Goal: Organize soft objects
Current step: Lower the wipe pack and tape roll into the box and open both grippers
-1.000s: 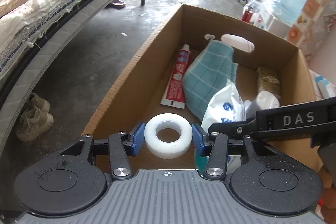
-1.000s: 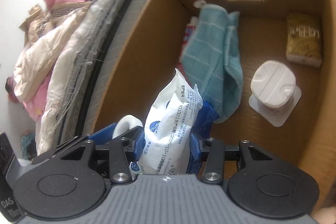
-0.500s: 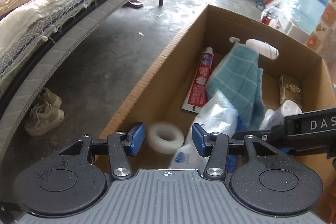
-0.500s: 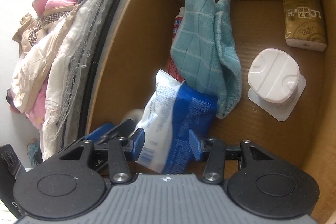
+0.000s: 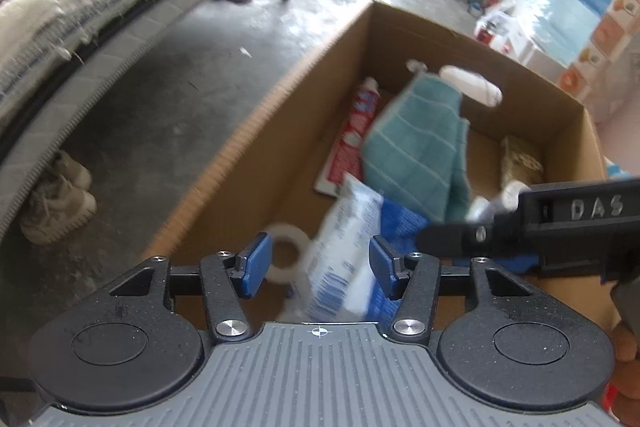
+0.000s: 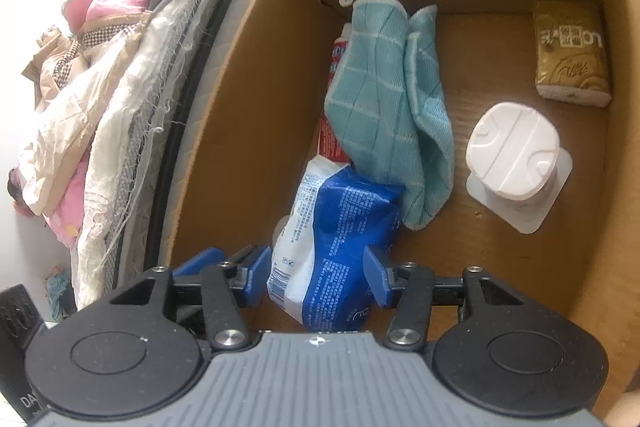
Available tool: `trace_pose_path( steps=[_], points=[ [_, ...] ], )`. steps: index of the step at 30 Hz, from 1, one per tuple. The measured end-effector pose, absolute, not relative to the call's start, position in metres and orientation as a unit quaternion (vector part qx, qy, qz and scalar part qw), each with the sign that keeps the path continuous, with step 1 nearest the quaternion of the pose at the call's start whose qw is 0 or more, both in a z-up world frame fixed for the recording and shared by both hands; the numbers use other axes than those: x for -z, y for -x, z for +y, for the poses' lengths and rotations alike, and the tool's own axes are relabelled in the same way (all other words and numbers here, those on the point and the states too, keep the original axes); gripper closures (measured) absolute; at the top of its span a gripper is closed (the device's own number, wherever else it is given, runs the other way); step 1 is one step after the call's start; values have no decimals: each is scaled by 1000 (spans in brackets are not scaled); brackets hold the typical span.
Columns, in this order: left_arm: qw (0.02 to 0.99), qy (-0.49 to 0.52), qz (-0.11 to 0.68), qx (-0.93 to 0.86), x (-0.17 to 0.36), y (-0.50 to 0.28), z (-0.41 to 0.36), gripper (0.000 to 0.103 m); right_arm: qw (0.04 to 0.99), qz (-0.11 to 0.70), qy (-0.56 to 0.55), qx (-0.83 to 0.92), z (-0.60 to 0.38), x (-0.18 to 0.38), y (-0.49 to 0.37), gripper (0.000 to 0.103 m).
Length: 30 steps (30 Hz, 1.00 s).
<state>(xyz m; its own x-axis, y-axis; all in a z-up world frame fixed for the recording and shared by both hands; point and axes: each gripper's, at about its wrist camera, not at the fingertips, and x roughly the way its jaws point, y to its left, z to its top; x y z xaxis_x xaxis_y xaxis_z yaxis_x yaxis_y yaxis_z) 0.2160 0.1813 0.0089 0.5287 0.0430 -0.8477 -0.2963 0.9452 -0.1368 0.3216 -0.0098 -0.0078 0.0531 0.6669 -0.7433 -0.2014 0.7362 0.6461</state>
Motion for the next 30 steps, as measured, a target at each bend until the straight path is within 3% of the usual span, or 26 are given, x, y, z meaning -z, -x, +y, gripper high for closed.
trace_pose_path(
  steps=[25, 30],
  points=[
    [818, 182, 545, -31, 16, -236, 166, 43, 708, 594, -217, -315, -37, 4, -323, 45],
    [834, 181, 520, -39, -2, -223, 166, 35, 709, 572, -227, -344, -45, -10, -315, 42]
  ],
)
